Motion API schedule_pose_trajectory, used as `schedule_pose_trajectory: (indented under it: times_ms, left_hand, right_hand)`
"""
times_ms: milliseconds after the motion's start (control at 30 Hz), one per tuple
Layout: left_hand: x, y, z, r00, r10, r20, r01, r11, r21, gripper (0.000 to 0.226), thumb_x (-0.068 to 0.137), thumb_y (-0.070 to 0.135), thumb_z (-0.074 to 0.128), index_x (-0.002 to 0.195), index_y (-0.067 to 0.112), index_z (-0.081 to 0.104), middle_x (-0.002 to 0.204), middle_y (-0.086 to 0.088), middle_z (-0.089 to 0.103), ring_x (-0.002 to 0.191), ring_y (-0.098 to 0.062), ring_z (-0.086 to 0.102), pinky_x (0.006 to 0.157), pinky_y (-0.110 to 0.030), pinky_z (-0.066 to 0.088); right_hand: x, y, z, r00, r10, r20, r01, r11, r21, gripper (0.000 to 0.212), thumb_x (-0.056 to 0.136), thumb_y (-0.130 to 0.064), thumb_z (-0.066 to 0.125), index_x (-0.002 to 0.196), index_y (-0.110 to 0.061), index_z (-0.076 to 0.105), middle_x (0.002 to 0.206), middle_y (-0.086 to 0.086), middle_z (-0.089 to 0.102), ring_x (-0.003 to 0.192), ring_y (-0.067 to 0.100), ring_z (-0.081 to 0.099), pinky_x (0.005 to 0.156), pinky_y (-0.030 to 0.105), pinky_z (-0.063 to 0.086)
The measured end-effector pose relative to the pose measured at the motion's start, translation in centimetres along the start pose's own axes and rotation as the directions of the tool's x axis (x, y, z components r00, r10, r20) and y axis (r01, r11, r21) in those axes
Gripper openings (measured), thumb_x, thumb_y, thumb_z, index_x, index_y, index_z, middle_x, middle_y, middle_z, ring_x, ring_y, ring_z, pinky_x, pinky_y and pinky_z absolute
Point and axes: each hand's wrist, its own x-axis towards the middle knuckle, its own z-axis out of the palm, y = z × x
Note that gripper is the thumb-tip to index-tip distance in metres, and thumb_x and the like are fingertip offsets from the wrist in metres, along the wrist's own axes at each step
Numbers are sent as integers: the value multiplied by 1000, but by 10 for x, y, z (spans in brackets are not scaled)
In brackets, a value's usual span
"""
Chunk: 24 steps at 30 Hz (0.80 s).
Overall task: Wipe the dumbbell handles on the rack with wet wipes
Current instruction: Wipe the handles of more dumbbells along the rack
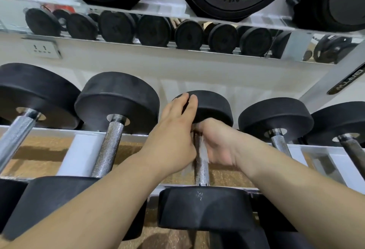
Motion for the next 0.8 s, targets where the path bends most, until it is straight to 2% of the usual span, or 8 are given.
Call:
schedule_pose_trajectory:
  times_ms: [100,167,300,433,500,567,667,800]
  left_hand:
    - [2,-2,-5,1000,-3,12,3,1000,9,94,89,2,52,165,29,3,173,8,-4,158,-9,-3,127,-30,17]
    - [3,0,-7,1000,-18,25,19,1000,-16,95,87,0,51,165,29,5,173,8,-3,159,-9,-2,128,-29,13]
    - [5,2,-8,1000,-24,17,25,999,-29,92,87,1,49,165,29,9,173,8,0,159,-8,1,128,-27,13]
    - [4,-3,-8,1000,-8,10,8,999,-35,90,91,1,53,165,32,12,173,12,3,158,-6,3,126,-21,13]
    - [2,-5,-8,1000,-7,5,7,999,-47,89,91,2,53,165,32,12,173,12,3,158,-5,3,126,-22,13]
    - [2,-4,-7,1000,-9,0,9,998,-60,90,89,2,51,165,31,12,173,11,3,158,-6,2,127,-26,15]
    - [2,-2,-2,1000,-22,-13,22,998,-58,92,87,5,51,166,31,10,173,11,1,159,-7,1,128,-30,18]
    - [3,-1,-1,1000,-18,-9,18,999,-38,91,89,13,54,165,30,7,173,11,-2,159,-8,-2,128,-30,18]
  right_hand:
    - [-1,11,1,998,-46,-38,43,996,-76,36,103,-18,48,134,-6,61,122,25,73,111,42,72,98,55,58]
    - [-14,27,-3,999,31,22,-27,986,-165,38,103,-20,50,138,-6,61,127,24,70,119,42,68,100,47,55]
    - [-21,27,-4,984,139,116,-118,979,-169,39,104,-19,45,139,-10,59,126,18,72,116,38,71,100,54,56]
    - [-6,4,-2,999,0,-32,-1,999,-38,34,103,-9,42,133,2,55,111,23,68,97,39,71,86,53,60]
    - [-6,9,0,998,-49,-42,48,998,-37,30,104,-7,45,129,5,58,114,26,70,102,39,72,94,52,60]
    - [-18,22,-1,999,-38,-17,35,986,-161,31,104,-6,48,132,2,59,122,25,71,110,38,72,101,51,57]
    - [-37,30,-2,998,58,15,-48,917,-396,29,102,-3,46,124,-2,65,106,21,74,91,34,76,79,43,62]
    - [-24,4,2,987,147,71,-132,975,-181,36,108,-18,37,128,-4,64,98,16,72,86,34,73,75,48,61]
